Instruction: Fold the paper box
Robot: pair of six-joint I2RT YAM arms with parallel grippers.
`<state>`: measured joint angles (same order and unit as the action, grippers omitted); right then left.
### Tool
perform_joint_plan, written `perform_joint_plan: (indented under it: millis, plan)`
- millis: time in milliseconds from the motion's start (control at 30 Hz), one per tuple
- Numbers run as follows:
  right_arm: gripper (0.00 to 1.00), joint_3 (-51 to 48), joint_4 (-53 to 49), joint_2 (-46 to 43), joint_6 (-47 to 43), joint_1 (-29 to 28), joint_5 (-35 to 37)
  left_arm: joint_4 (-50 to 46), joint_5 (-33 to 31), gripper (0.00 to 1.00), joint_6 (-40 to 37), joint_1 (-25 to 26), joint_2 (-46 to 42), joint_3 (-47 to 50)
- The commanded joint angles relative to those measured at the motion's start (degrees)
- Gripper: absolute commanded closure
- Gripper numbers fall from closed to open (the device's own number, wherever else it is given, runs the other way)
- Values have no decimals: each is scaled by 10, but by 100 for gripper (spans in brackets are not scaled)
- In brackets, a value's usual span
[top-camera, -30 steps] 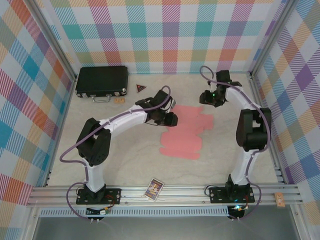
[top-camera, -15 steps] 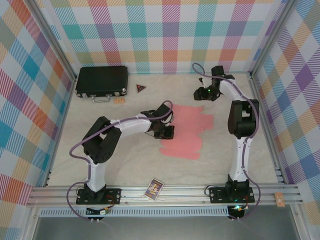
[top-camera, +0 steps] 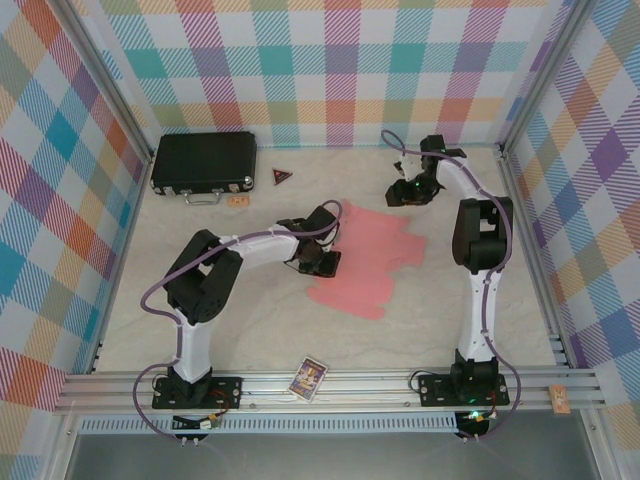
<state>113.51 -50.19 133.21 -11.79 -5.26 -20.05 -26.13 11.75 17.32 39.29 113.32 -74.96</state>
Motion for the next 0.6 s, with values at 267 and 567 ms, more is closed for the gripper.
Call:
perform_joint_plan:
  millis: [267, 567]
  plan:
    - [51, 44, -102, 40, -67, -4, -76, -54, -33, 96, -52, -20, 18, -1]
    - [51, 42, -94, 47, -65, -11, -24, -41, -28, 96, -40, -20, 15, 9]
